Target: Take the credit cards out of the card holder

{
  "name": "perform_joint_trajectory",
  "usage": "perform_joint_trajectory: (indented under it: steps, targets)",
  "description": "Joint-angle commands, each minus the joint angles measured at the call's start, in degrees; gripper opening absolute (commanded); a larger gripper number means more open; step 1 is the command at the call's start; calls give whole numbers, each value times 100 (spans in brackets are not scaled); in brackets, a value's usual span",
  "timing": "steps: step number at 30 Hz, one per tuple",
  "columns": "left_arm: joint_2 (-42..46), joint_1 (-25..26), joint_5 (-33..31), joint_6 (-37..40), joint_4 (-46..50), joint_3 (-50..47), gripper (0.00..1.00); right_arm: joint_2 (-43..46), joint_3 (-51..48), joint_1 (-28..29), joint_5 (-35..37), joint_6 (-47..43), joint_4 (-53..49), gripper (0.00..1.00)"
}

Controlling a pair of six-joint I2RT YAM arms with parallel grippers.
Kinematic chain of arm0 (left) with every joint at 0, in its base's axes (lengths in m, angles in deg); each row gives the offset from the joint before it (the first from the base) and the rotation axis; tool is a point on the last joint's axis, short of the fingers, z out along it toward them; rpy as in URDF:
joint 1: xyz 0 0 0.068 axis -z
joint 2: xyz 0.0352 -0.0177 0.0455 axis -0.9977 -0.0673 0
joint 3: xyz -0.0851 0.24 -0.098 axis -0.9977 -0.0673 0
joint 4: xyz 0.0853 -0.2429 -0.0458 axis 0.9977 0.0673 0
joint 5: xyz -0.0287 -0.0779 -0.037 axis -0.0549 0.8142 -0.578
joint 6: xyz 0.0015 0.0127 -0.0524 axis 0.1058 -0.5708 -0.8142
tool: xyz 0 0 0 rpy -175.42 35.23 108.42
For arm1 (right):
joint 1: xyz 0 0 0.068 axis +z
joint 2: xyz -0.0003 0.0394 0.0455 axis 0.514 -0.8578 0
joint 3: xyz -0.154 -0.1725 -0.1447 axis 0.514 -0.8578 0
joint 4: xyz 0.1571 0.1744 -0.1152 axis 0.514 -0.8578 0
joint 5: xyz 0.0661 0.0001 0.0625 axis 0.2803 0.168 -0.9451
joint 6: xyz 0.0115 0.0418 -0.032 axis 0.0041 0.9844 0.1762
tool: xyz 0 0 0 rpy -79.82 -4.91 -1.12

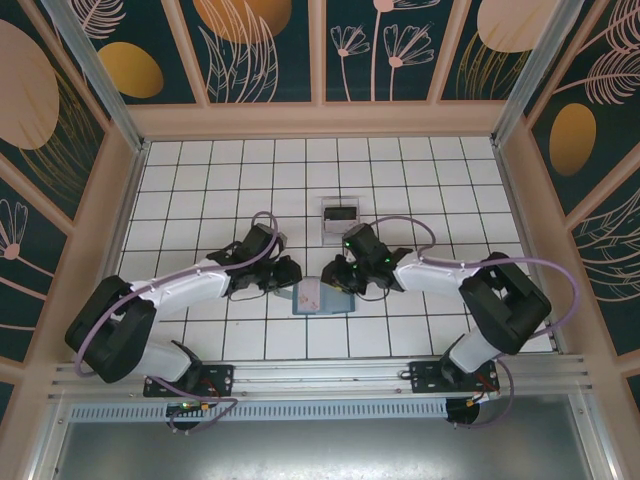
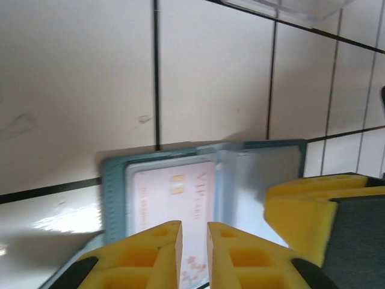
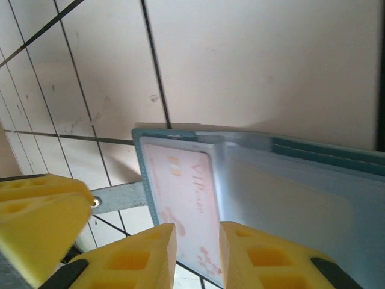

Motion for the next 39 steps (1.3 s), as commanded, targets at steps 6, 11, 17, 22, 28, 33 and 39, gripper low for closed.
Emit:
perform_joint_trajectory:
  steps: [6,11,17,22,28,33,39]
  targets:
    - [145,-37,24,61,54,-291,20,-591,540,168,-244,-221,-50,26]
    - [92,-35,128,69,-14,-332,20,-725,581,185,-289,-289,-92,26]
    - [-179,-34,391,199,-12,-214,20,-753,587,195,-145,-460,-349,24]
    - [-389,-38,432,299,43,-108,20,-785,516,218,-250,-466,-221,24]
    - [-479,-34,441,275,-9,-121,20,-829,549,298,-393,-466,-63,24]
    - [-447,-40,388,272,42,-134,20,-967,721,343,-119,-604,-516,24]
    - [-421,-36,362,271,112,-121,20,-927,728,339,40,-661,-695,24]
